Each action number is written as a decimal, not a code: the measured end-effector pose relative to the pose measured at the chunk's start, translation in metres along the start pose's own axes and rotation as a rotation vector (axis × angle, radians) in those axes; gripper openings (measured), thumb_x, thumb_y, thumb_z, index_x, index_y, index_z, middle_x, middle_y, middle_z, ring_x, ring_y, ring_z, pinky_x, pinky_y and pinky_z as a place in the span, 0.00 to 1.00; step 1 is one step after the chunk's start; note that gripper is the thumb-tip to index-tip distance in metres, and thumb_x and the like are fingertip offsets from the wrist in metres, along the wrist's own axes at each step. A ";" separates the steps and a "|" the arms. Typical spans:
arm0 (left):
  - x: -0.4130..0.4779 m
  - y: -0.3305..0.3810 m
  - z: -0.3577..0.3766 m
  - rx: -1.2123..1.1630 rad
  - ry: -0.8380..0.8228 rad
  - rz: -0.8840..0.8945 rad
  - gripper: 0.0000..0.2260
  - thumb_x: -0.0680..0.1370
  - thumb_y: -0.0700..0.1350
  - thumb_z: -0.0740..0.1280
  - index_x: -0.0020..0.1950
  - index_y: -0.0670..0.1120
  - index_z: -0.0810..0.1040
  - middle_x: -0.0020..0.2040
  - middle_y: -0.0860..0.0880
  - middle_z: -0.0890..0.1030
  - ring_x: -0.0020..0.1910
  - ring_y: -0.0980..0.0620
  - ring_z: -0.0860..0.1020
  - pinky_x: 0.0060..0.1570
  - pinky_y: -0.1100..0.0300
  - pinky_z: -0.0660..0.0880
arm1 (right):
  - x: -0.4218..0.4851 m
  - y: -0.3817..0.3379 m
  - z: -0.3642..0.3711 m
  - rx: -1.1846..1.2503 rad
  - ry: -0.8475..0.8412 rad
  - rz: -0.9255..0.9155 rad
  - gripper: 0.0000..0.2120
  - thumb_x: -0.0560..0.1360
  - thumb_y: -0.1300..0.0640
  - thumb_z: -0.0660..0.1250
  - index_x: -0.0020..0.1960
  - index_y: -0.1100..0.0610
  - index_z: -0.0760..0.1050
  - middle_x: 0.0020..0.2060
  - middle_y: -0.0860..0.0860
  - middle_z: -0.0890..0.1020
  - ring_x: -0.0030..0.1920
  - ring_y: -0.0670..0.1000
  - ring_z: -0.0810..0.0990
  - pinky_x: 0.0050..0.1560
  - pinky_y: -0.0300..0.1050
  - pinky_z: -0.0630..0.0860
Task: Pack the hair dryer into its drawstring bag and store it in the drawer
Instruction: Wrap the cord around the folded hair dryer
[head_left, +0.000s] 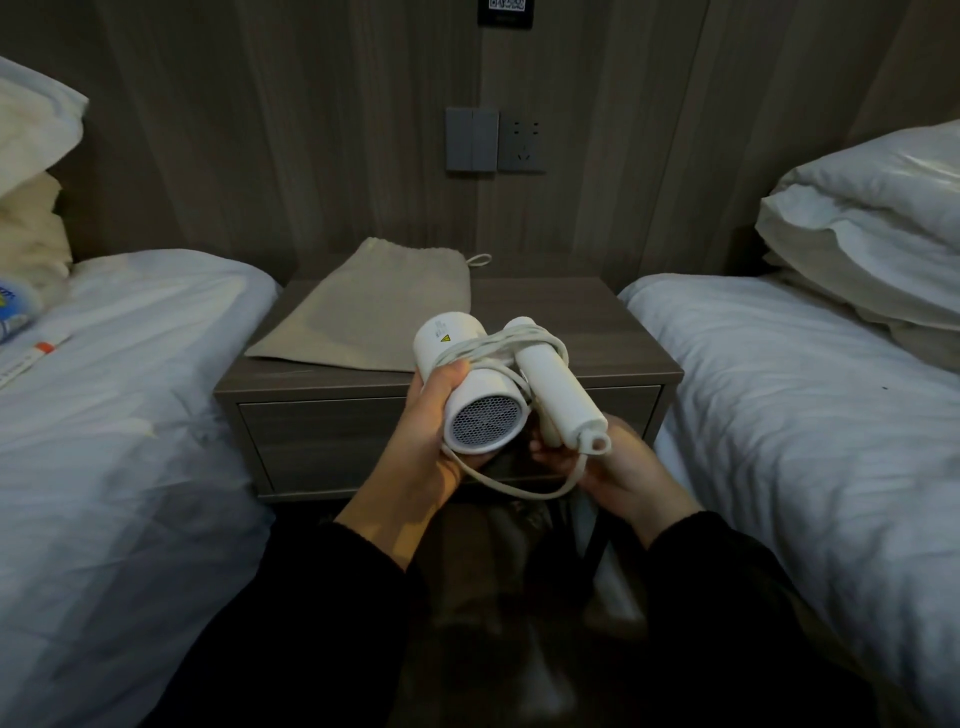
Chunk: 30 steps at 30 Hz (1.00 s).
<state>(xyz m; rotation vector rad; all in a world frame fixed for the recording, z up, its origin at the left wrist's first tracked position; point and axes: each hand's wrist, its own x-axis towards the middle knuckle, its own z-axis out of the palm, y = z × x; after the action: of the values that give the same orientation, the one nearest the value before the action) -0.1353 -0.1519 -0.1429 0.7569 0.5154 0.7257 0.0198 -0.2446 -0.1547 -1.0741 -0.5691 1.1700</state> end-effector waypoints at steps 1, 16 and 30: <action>-0.001 0.001 0.000 0.008 0.000 0.003 0.27 0.72 0.53 0.67 0.69 0.48 0.68 0.63 0.39 0.77 0.54 0.43 0.80 0.46 0.47 0.79 | -0.003 -0.002 0.003 -0.013 -0.001 -0.004 0.14 0.77 0.71 0.52 0.46 0.64 0.75 0.35 0.59 0.79 0.31 0.54 0.81 0.35 0.44 0.81; -0.003 0.005 0.002 0.024 0.207 0.254 0.26 0.74 0.43 0.68 0.70 0.55 0.64 0.57 0.42 0.78 0.50 0.43 0.81 0.46 0.45 0.79 | -0.015 -0.031 0.002 -0.099 -0.334 0.342 0.37 0.72 0.31 0.47 0.64 0.58 0.72 0.50 0.63 0.82 0.51 0.61 0.81 0.58 0.61 0.72; -0.008 0.002 0.012 0.219 0.139 0.270 0.31 0.73 0.43 0.69 0.72 0.55 0.59 0.59 0.43 0.77 0.51 0.45 0.81 0.42 0.55 0.80 | -0.019 -0.020 0.021 -0.380 -0.023 0.039 0.04 0.70 0.70 0.67 0.43 0.65 0.74 0.30 0.59 0.79 0.32 0.57 0.79 0.46 0.57 0.80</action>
<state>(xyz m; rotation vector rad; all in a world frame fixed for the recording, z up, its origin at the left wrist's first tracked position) -0.1335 -0.1614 -0.1324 0.9971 0.6323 0.9886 0.0051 -0.2547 -0.1254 -1.4000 -0.8138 1.1345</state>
